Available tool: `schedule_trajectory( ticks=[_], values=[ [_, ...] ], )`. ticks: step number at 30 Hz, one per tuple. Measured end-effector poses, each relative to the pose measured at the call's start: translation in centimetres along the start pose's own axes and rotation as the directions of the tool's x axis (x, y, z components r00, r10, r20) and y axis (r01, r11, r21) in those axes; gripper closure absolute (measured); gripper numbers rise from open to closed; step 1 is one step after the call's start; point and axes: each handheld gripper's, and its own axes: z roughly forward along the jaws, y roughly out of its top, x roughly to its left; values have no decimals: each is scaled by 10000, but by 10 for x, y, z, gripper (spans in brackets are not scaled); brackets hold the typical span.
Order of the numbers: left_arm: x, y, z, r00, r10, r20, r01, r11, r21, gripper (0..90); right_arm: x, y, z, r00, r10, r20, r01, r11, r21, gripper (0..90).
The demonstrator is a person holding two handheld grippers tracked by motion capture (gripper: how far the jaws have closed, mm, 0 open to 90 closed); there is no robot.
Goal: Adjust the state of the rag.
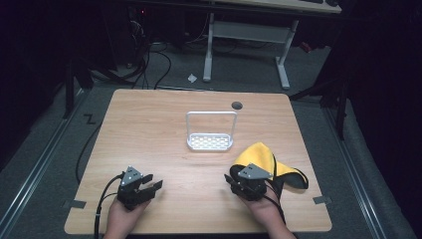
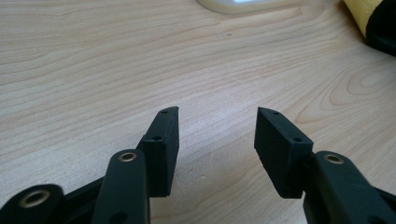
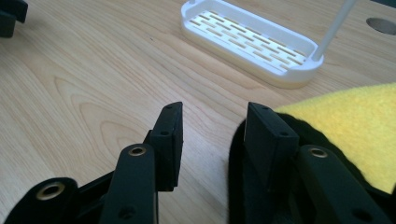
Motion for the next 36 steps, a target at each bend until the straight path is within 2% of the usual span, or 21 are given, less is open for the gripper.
schedule_trajectory(
  ticks=[3, 8, 15, 17, 20, 21, 23, 24, 25, 28, 30, 31, 32, 33, 34, 35, 36],
  values=[
    [-1, 1, 0, 10000, -76, -13, 76, 9998, -157, 485, -3, -2, -2, 10000, 73, 48, -73, 10000, -1, 564],
    [-4, 1, 1, 10000, 56, -64, -57, 9998, -177, 470, -9, -5, -6, 9999, 121, -58, -122, 9999, -113, 556],
    [-7, 0, 5, 9997, -85, 229, 87, 9999, -74, 487, -15, -4, -11, 9999, 160, -58, -161, 9996, -244, 554],
    [-8, 1, 4, 9996, -5, 267, 8, 9999, -116, 497, -18, -2, -14, 9999, 111, -54, -113, 9994, -324, 577],
    [-8, 1, 2, 9996, 61, 281, -57, 9998, -166, 496, -34, 1, -28, 9984, 500, 276, -480, 9965, -681, 657],
    [-8, 1, 1, 9995, 81, 290, -76, 9998, -175, 496, -34, 1, -28, 9984, 500, 276, -480, 9965, -681, 657],
    [-8, 1, 1, 9995, 98, 307, -93, 9998, -174, 493, -44, 0, -39, 9956, 757, 552, -708, 9938, -854, 754],
    [-8, 1, 1, 9994, 93, 332, -88, 9999, -138, 491, -51, -1, -45, 9932, 833, 808, -761, 9933, -874, 832],
    [-8, 1, 1, 9993, 81, 353, -77, 9999, -116, 490, -56, -2, -50, 9902, 888, 1079, -802, 9934, -822, 861],
    [-7, 2, 1, 9994, 77, 346, -73, 9999, -98, 484, -72, -8, -60, 9773, 1203, 1743, -1073, 9908, -823, 880],
    [-7, 2, 1, 9993, 67, 369, -62, 9999, -114, 481, -84, -14, -67, 9629, 1463, 2266, -1309, 9880, -816, 877],
    [-7, 2, 0, 9993, 60, 380, -55, 9999, -129, 483, -94, -21, -70, 9500, 1654, 2647, -1509, 9858, -742, 876],
    [-7, 2, 0, 9993, 54, 381, -49, 9999, -137, 483, -94, -21, -70, 9500, 1654, 2647, -1509, 9858, -742, 876],
    [-7, 2, 0, 9992, 38, 389, -32, 9999, -149, 483, -97, -23, -71, 9469, 1745, 2699, -1623, 9844, -673, 875],
    [-7, 2, -1, 9992, 5, 399, 1, 9999, -156, 482, -105, -32, -70, 9391, 1984, 2806, -1947, 9800, -412, 872],
    [-6, 2, -1, 9992, -7, 395, 14, 9999, -161, 482, -105, -32, -70, 9391, 1984, 2806, -1947, 9800, -412, 872],
    [-6, 2, -2, 9992, -16, 389, 23, 9998, -174, 481, -108, -36, -68, 9363, 2136, 2787, -2149, 9763, -263, 872]
  ],
)
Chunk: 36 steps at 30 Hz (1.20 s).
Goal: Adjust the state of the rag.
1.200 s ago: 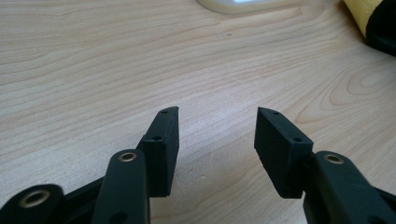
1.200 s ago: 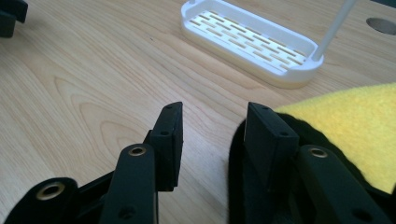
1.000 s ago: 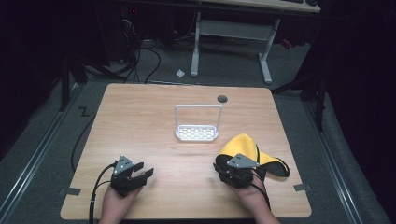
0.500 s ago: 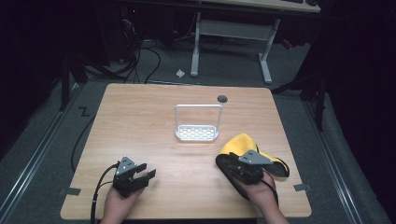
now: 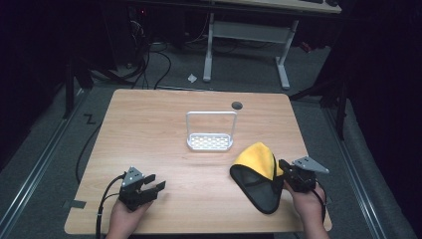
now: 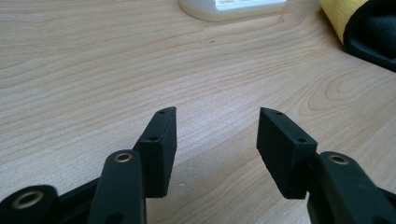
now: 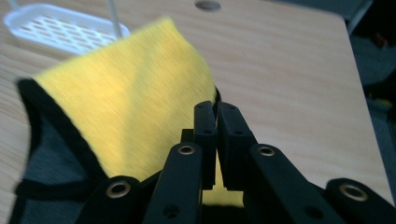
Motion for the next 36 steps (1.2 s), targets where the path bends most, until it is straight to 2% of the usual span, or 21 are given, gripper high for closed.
schedule_trajectory(
  ticks=[4, 7, 12, 22, 28, 36],
  values=[
    [1, -1, -1, 10000, -80, -26, 80, 10000, -13, 473, -2, -9, 9, 10000, 78, 21, -79, 9976, 684, 868],
    [1, -1, -2, 9999, -109, -41, 109, 9999, -25, 471, 2, -13, 17, 9999, -158, 17, 155, 9931, 1166, 861],
    [1, -1, -1, 9999, -113, 0, 113, 9999, 6, 468, 1, -18, 27, 9997, -229, -38, 232, 9876, 1555, 858],
    [-3, -1, 1, 10000, 24, 87, -24, 10000, 65, 465, 6, -18, 30, 9988, -449, -194, 473, 9872, 1520, 865],
    [-5, -1, 1, 9999, 52, 116, -52, 10000, 60, 466, 18, -16, 33, 9958, -736, -552, 809, 9862, 1445, 865],
    [-6, -1, 2, 9998, 85, 182, -87, 9999, 76, 465, 40, -12, 35, 9851, -1242, -1193, 1399, 9810, 1344, 864]
  ],
)
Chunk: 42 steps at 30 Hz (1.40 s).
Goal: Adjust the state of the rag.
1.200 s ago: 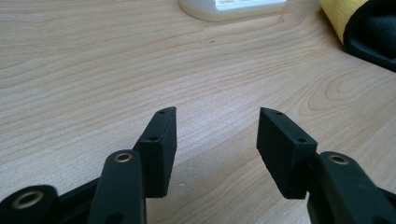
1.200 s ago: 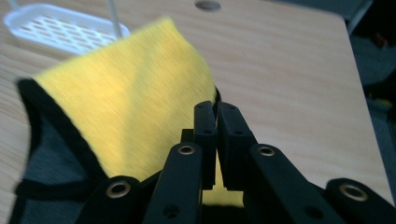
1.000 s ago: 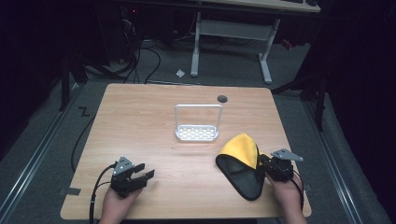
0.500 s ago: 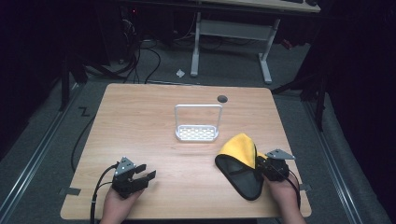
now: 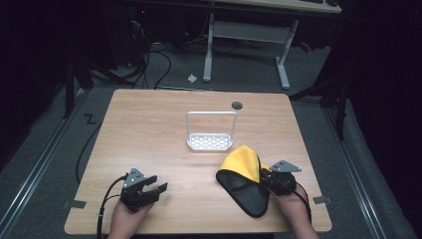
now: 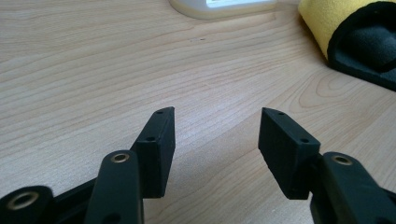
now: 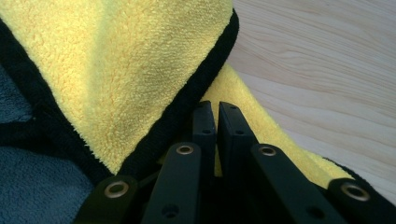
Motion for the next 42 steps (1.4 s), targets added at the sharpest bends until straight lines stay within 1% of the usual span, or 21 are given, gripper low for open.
schedule_trajectory(
  ticks=[4, 5, 7, 8, 10, 12, 13, 15, 21, 24, 25, 26, 30, 31, 32, 33, 35, 36, 39, 41, 42],
  values=[
    [-2, 0, 1, 10000, 64, 56, -64, 10000, 21, 465, 13, 5, 3, 9991, -256, -350, 256, 9997, -9, 864],
    [-3, 0, 1, 9999, 85, 84, -85, 10000, 32, 465, 19, 7, 4, 9976, -410, -552, 408, 9992, -45, 865],
    [-5, 0, 2, 9999, 84, 126, -84, 10000, 4, 465, 22, 7, 5, 9969, -463, -631, 459, 9989, -68, 864],
    [-6, 1, 2, 9998, 130, 140, -130, 9999, 11, 465, 30, 10, 7, 9942, -634, -872, 626, 9980, -120, 865],
    [-9, 1, 2, 9997, 179, 160, -178, 9998, -28, 465, 33, 11, 7, 9933, -655, -952, 646, 9978, -121, 865],
    [-12, 2, 2, 9995, 226, 223, -224, 9997, -86, 465, 40, 13, 8, 9901, -789, -1159, 778, 9969, -140, 865],
    [-14, 2, 2, 9993, 266, 255, -263, 9996, -117, 465, 48, 15, 10, 9866, -929, -1343, 914, 9957, -174, 865],
    [-17, 3, 2, 9989, 308, 356, -303, 9994, -155, 465, 50, 16, 10, 9855, -979, -1386, 962, 9952, -186, 865],
    [-31, 8, 2, 9960, 502, 733, -485, 9985, -249, 457, 70, 22, 14, 9749, -1344, -1774, 1312, 9909, -296, 864],
    [-41, 11, 2, 9922, 500, 1141, -464, 9983, -340, 452, 81, 25, 17, 9676, -1602, -1951, 1554, 9871, -394, 863],
    [-45, 13, 2, 9894, 496, 1366, -446, 9982, -395, 448, 84, 25, 17, 9666, -1626, -1981, 1583, 9867, -374, 864],
    [-49, 14, 2, 9883, 516, 1437, -454, 9979, -462, 445, 87, 26, 17, 9641, -1705, -2035, 1658, 9853, -401, 863],
    [-68, 21, -3, 9814, 988, 1644, -868, 9931, -788, 441, 96, 27, 18, 9571, -1947, -2144, 1883, 9808, -500, 861],
    [-74, 24, -3, 9786, 1099, 1739, -969, 9919, -818, 440, 96, 27, 18, 9558, -1993, -2162, 1924, 9799, -528, 859],
    [-77, 26, -3, 9763, 1061, 1885, -936, 9928, -744, 438, 96, 27, 19, 9563, -1968, -2163, 1896, 9804, -538, 854],
    [-85, 30, -2, 9687, 972, 2286, -852, 9944, -619, 437, 96, 27, 19, 9561, -1970, -2168, 1893, 9803, -558, 844],
    [-99, 37, 2, 9580, 1177, 2616, -1024, 9922, -713, 437, 94, 27, 18, 9594, -1822, -2154, 1737, 9831, -575, 802],
    [-105, 40, 6, 9546, 1308, 2676, -1143, 9905, -766, 437, 92, 28, 17, 9607, -1779, -2130, 1670, 9836, -686, 770],
    [-116, 48, 23, 9534, 1673, 2511, -1568, 9857, -614, 433, 83, 28, 7, 9711, -1471, -1881, 1292, 9861, -1041, 740],
    [-118, 50, 37, 9570, 1938, 2160, -1892, 9810, -416, 416, 75, 26, 0, 9775, -1268, -1688, 1055, 9859, -1296, 731],
    [-118, 50, 45, 9588, 1940, 2074, -1944, 9808, -186, 401, 71, 25, -4, 9803, -1141, -1614, 926, 9865, -1351, 728]
  ],
)
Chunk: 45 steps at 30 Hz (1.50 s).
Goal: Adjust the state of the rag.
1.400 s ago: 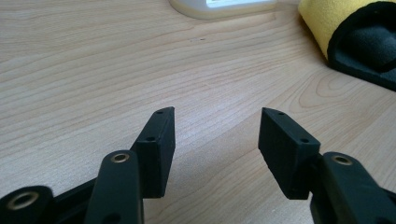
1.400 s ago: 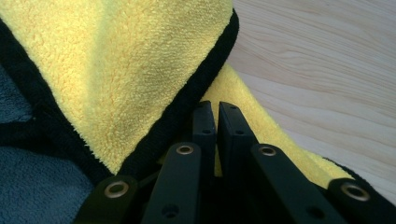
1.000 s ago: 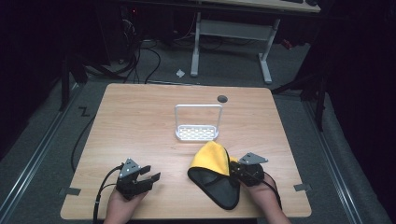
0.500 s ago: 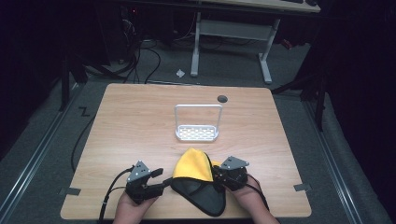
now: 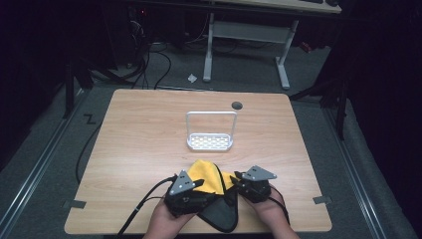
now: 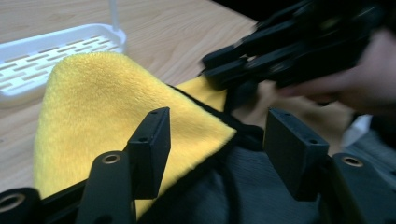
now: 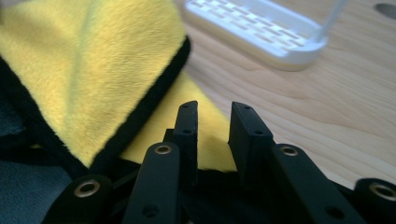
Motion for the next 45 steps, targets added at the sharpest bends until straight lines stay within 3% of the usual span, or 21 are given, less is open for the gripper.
schedule_trajectory(
  ticks=[1, 6, 9, 10, 11, 15, 17, 21, 24, 25, 27, 30, 32, 34, 37, 41, 45],
  values=[
    [2, -1, 8, 9999, 44, -152, -39, 9995, 328, 359, -3, -2, -4, 9999, 76, 85, -76, 10000, -37, 726],
    [3, -12, 32, 9947, 670, -786, -545, 9869, 1516, 340, -13, -9, -8, 9996, 270, 85, -271, 9996, 119, 720],
    [3, -17, 34, 9915, 802, -1023, -627, 9845, 1640, 452, -13, -11, -5, 9997, 241, 4, -241, 9992, 314, 719],
    [5, -17, 32, 9935, 622, -950, -466, 9862, 1587, 615, -12, -11, -2, 9998, 181, -35, -180, 9988, 460, 718],
    [6, -16, 30, 9946, 532, -895, -389, 9872, 1546, 615, -12, -11, -2, 9998, 181, -35, -180, 9988, 460, 718],
    [9, -14, 21, 9928, 446, -1111, -299, 9911, 1300, 856, -12, -12, 0, 9999, 123, -50, -120, 9981, 597, 719],
    [11, -13, 15, 9924, 357, -1176, -227, 9936, 1107, 899, -12, -13, 1, 9999, 144, -76, -139, 9978, 641, 719],
    [16, -11, 3, 9885, 352, -1468, -227, 9960, 863, 900, -12, -14, 4, 9999, 135, -100, -128, 9973, 729, 720],
    [16, -9, 1, 9935, 138, -1131, -51, 9970, 768, 886, -13, -14, 4, 9998, 155, -108, -147, 9971, 749, 720],
    [13, -7, 5, 9978, -33, -659, 85, 9969, 783, 772, -13, -14, 5, 9998, 142, -104, -133, 9970, 757, 720],
    [6, -5, 15, 9996, -80, -286, 101, 9970, 763, 590, -12, -14, 5, 9999, 141, -100, -133, 9968, 788, 720],
    [0, -5, 35, 9987, 225, -465, -163, 9915, 1294, 419, -12, -14, 5, 9999, 136, -105, -128, 9967, 807, 720],
    [2, -9, 46, 9988, 183, -450, -101, 9844, 1755, 388, -12, -14, 5, 9998, 134, -111, -124, 9966, 808, 720],
    [1, -11, 46, 9973, 403, -620, -292, 9848, 1713, 493, -12, -14, 5, 9998, 127, -126, -117, 9967, 802, 721],
    [2, -11, 42, 9973, 275, -686, -158, 9860, 1658, 782, -13, -15, 6, 9996, 195, -189, -179, 9964, 832, 721],
    [11, -9, 28, 9978, -228, -620, 302, 9923, 1203, 816, -13, -15, 6, 9996, 180, -204, -162, 9963, 841, 721],
    [22, -7, 0, 9955, -578, -745, 617, 9968, 512, 820, -13, -15, 6, 9996, 189, -208, -170, 9960, 874, 721]
  ],
)
